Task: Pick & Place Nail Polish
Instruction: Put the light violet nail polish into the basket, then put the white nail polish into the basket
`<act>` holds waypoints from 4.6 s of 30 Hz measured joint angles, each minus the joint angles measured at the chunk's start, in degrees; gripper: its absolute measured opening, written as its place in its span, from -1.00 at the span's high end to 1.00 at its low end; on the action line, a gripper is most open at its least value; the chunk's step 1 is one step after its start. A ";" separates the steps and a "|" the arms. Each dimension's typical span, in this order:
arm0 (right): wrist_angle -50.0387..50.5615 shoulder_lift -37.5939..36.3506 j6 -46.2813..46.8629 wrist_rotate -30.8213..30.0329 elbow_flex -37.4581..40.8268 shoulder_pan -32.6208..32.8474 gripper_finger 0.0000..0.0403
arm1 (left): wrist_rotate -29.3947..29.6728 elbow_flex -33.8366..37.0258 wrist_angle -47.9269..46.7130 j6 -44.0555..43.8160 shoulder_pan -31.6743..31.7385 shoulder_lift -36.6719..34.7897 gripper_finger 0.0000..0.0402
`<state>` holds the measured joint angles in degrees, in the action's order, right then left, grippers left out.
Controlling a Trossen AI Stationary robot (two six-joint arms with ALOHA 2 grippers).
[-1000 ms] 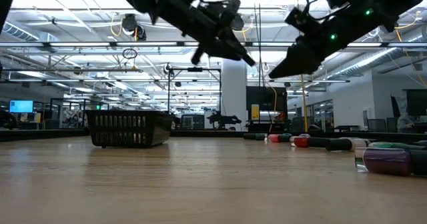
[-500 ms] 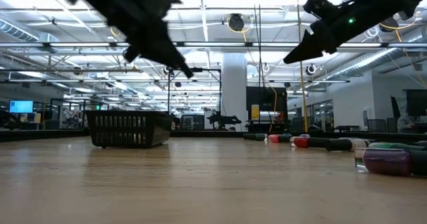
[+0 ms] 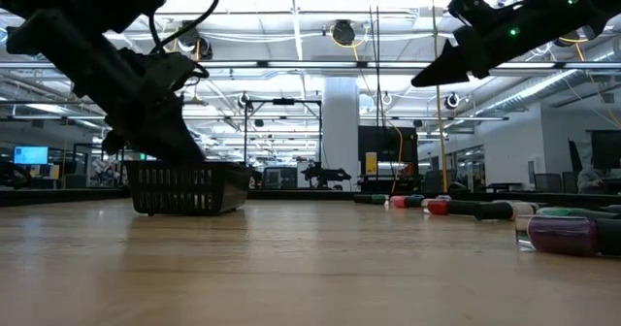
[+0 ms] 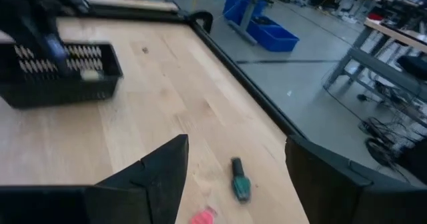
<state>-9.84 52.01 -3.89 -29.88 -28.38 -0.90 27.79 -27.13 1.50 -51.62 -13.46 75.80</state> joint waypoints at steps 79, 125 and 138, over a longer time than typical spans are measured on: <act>7.69 31.42 17.50 23.39 -0.37 15.65 0.32 | -8.21 -5.05 16.40 32.09 9.74 -0.39 -0.52; -66.68 36.09 3.25 42.12 -0.11 -0.95 0.76 | -10.74 -5.08 42.27 41.52 8.22 4.00 -0.52; -70.65 36.10 5.58 40.25 -0.11 -0.92 0.76 | -12.53 -11.75 65.58 56.28 7.82 24.59 -0.52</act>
<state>-80.49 88.12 1.69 10.37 -28.49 -1.82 15.26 -38.88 67.08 4.67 -5.64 100.39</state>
